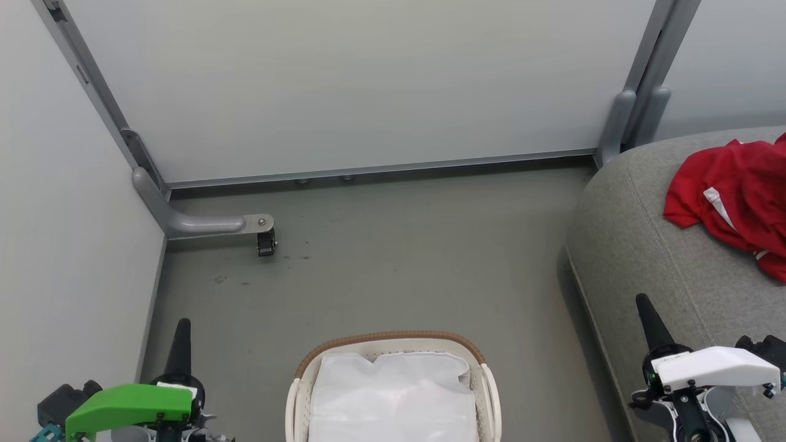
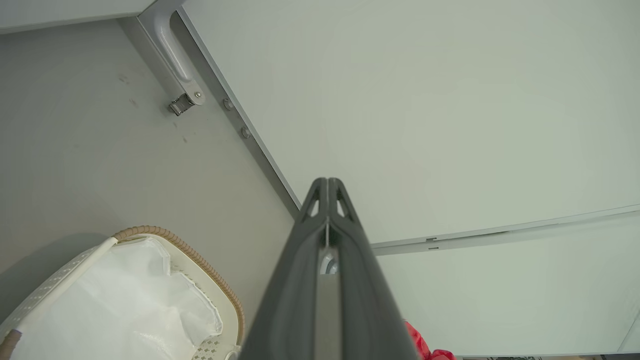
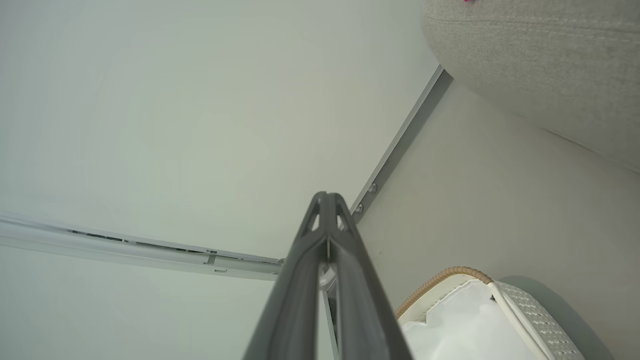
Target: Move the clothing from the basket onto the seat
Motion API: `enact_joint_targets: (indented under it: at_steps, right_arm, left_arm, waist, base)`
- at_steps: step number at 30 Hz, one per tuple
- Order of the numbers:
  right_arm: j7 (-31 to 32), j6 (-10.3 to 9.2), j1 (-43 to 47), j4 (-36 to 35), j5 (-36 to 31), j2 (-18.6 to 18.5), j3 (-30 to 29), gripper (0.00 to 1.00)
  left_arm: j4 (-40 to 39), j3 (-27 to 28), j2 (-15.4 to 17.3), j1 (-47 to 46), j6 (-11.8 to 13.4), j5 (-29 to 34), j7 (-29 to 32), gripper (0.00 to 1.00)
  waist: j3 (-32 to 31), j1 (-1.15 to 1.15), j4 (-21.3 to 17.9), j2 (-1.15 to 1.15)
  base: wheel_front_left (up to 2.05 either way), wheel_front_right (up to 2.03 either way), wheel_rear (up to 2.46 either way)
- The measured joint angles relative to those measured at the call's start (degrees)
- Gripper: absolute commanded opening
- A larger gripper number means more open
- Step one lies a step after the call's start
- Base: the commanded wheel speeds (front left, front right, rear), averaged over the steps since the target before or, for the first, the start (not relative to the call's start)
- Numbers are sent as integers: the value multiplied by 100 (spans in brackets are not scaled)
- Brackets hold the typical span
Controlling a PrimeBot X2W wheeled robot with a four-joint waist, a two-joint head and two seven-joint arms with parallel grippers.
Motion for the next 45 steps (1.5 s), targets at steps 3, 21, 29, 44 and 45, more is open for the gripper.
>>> enact_joint_targets:
  at_steps: [3,21,29,44,45]
  right_arm:
    - [49,0,-2,-16,169,-2,-9,0]
    - [263,-1,-18,-144,1068,-9,-58,0]
    - [353,-2,-32,-189,1422,-11,-78,0]
    - [506,-3,-61,-275,2041,-16,-110,0]
    - [514,-3,-62,-281,2083,-18,-112,0]
  left_arm:
    - [-8,35,0,-33,-25,-149,46,0]
    - [-36,202,-3,-177,-91,-891,260,0]
    - [-48,280,-5,-221,-108,-1193,360,0]
    - [-79,389,-8,-324,-152,-1701,511,0]
    - [-79,399,-8,-330,-162,-1733,524,0]
  waist:
    - [5,0,-3,0]
    - [34,0,-19,0]
    - [47,0,-26,0]
    - [72,0,-39,0]
    - [73,0,-40,0]
  base:
    - [0,0,0]
    - [0,0,0]
    - [0,0,0]
    - [0,0,0]
    - [0,0,0]
